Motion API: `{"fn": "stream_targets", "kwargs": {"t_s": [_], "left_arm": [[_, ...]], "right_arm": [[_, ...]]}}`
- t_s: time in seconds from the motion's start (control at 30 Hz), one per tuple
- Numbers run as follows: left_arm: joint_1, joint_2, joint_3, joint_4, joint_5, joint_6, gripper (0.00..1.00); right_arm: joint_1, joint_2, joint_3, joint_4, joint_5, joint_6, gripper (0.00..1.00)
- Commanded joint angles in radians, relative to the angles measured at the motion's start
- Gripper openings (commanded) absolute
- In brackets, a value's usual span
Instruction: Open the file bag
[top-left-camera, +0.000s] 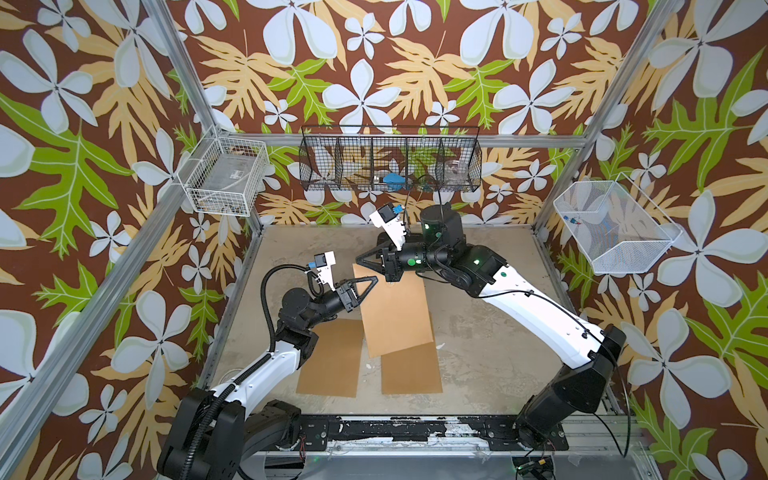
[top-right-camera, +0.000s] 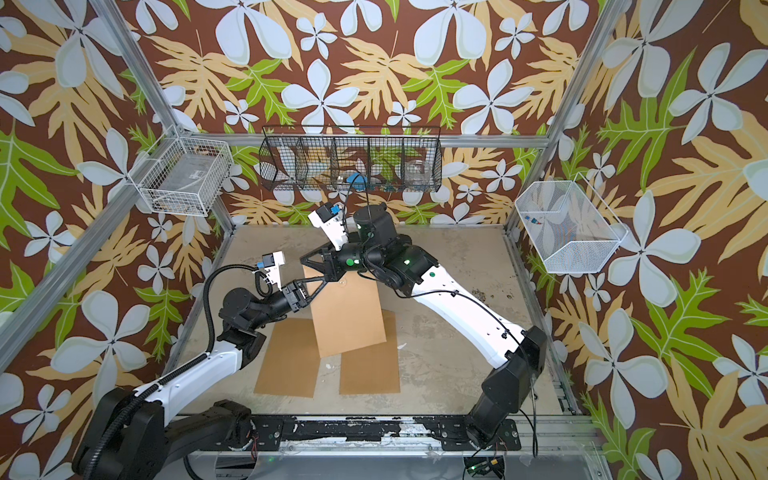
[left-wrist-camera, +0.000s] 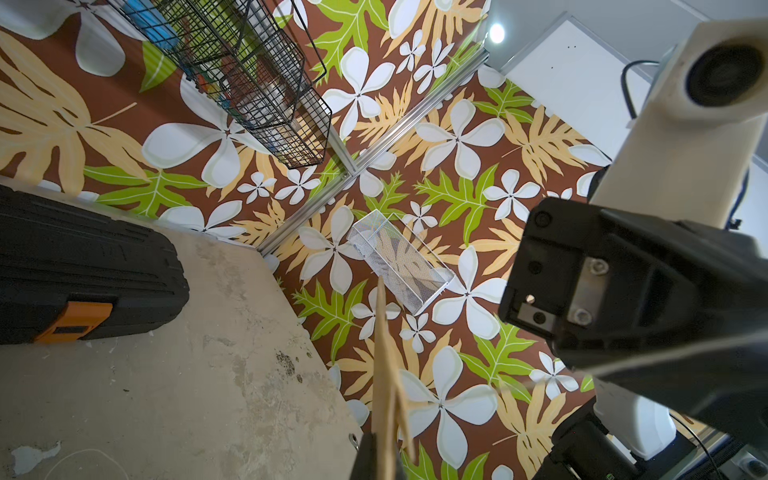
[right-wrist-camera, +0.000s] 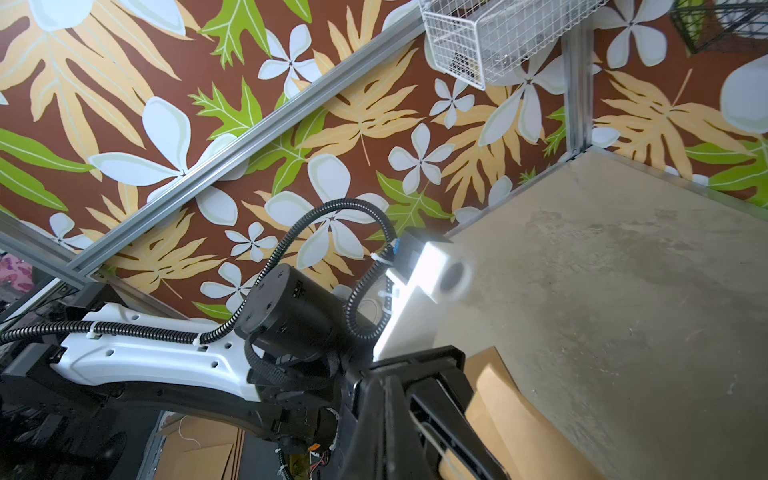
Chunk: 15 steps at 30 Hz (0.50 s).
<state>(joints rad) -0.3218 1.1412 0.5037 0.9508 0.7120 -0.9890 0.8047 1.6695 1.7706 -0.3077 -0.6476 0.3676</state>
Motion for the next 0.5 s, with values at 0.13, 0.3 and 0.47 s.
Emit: {"fn": "stream_targets", "kwargs": {"t_s": [0.13, 0.3, 0.47], "left_arm": [[0.0, -0.003, 0.001, 0.048, -0.001, 0.001, 0.0], [0.0, -0.001, 0.015, 0.045, -0.026, 0.003, 0.0], [0.001, 0.006, 0.046, 0.032, -0.041, 0.008, 0.0]], "right_arm": [[0.049, 0.03, 0.032, 0.022, -0.009, 0.017, 0.0], [0.057, -0.014, -0.021, 0.031, 0.002, 0.024, 0.0], [0.056, -0.112, -0.138, 0.03, 0.082, 0.022, 0.0]]}}
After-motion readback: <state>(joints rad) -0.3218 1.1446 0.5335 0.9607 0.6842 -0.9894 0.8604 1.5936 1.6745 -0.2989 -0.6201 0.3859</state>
